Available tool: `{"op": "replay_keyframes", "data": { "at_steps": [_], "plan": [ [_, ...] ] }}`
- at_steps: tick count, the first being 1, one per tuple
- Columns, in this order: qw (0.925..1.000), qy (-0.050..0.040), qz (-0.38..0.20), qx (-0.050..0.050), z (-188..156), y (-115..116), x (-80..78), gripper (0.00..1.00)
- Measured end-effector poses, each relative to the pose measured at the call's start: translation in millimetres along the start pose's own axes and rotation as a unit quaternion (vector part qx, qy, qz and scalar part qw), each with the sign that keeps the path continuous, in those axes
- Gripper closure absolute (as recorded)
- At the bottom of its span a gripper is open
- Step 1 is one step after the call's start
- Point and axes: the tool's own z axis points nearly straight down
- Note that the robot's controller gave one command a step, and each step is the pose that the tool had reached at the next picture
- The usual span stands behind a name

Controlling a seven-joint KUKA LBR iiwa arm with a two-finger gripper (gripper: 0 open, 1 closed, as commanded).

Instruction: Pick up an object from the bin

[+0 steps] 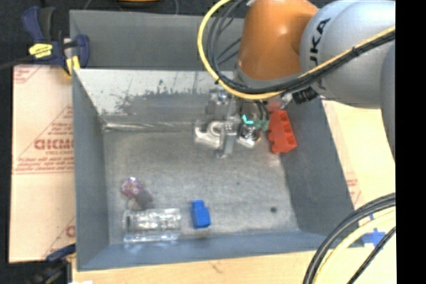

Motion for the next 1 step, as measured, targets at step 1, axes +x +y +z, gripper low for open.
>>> {"op": "replay_keyframes", "data": {
  "at_steps": [1],
  "plan": [
    [1.0000,-0.0008,-0.001,-0.002,55.0,76.7,0.2,0.00]
  ]
}}
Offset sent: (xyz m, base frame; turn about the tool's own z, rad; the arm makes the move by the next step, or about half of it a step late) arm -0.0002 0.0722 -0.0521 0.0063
